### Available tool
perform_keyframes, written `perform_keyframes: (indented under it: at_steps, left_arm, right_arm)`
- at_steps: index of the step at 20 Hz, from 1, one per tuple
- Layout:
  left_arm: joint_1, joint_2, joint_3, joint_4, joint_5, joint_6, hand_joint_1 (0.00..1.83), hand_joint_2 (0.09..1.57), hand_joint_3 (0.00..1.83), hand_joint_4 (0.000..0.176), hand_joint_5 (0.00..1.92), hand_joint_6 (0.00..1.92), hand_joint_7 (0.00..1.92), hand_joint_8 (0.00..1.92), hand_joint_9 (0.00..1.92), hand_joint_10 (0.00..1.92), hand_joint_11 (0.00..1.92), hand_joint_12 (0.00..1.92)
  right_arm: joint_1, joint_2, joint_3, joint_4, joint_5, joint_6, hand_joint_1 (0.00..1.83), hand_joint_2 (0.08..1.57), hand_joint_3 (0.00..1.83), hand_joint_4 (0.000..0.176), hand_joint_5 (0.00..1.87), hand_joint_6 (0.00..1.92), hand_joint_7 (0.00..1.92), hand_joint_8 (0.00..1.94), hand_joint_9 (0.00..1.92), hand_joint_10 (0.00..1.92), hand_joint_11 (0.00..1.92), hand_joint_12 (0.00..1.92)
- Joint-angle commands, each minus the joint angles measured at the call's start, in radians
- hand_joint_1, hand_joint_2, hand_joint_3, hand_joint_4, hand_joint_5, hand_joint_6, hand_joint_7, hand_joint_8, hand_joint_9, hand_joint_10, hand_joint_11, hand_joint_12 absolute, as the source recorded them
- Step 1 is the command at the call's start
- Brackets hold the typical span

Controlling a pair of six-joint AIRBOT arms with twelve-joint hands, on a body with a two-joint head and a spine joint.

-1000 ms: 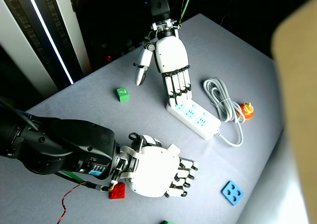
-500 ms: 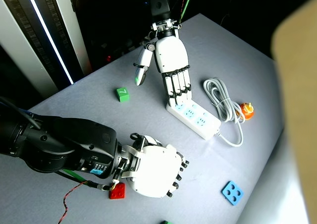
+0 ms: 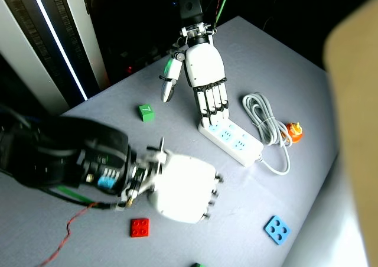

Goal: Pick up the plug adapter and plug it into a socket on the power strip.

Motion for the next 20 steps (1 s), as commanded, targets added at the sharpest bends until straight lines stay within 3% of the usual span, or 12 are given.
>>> perform_keyframes:
  at_steps: [1,5,6,7,9,14,20]
  left_arm:
    - [-0.001,-0.001,0.003,0.008,0.005,-0.006,0.00,1.13,0.00,0.000,0.01,0.00,0.06,0.00,0.06,0.00,0.00,0.23]
    - [0.000,0.000,0.001,0.008,0.005,-0.006,0.00,1.13,0.00,0.000,0.00,0.00,0.04,0.00,0.04,0.00,0.00,0.22]
    - [-0.001,0.000,0.001,0.008,0.005,-0.006,0.00,1.13,0.00,0.000,0.00,0.00,0.04,0.00,0.04,0.00,0.00,0.20]
    - [-0.001,0.000,0.001,0.008,0.005,-0.006,0.00,1.13,0.00,0.000,0.01,0.00,0.05,0.00,0.05,0.00,0.00,0.20]
    - [-0.004,0.000,0.002,0.008,0.005,-0.006,0.00,1.14,0.00,0.000,0.00,0.00,0.04,0.00,0.04,0.00,0.00,0.19]
    - [0.000,0.000,0.004,0.008,0.007,0.000,0.00,1.14,0.00,0.000,0.00,0.00,0.05,0.00,0.04,0.00,0.00,0.15]
    - [0.005,0.000,0.008,0.008,0.015,-0.005,0.00,1.14,0.00,0.000,0.00,0.00,0.04,0.00,0.03,0.00,0.00,0.14]
  right_arm:
    - [0.029,0.007,-0.003,-0.006,0.064,-0.048,1.39,1.06,0.00,0.000,0.98,0.87,1.12,0.74,1.08,0.94,0.92,0.97]
    - [0.065,-0.028,0.003,-0.005,0.125,-0.198,1.39,1.06,0.00,0.000,0.98,0.88,1.11,0.75,1.07,0.95,0.89,0.96]
    - [0.071,-0.038,0.007,-0.005,0.126,-0.205,1.27,1.08,0.00,0.000,1.00,0.89,1.13,0.78,1.11,0.56,0.89,0.94]
    - [0.076,-0.046,0.011,-0.005,0.124,-0.213,1.25,1.07,0.00,0.000,1.02,0.87,1.15,0.76,1.19,0.34,0.89,0.94]
    - [0.085,-0.066,0.018,-0.005,0.123,-0.234,1.25,1.07,0.00,0.000,1.00,0.89,1.15,0.77,1.26,0.15,0.90,0.93]
    - [0.091,-0.080,0.017,-0.014,0.149,-0.284,1.25,1.06,0.00,0.000,1.03,0.84,1.19,0.72,1.31,0.06,0.92,0.94]
    - [0.077,-0.069,-0.014,-0.107,0.196,-0.281,1.25,1.08,0.00,0.000,0.99,0.87,1.15,0.81,1.34,0.04,0.90,0.98]
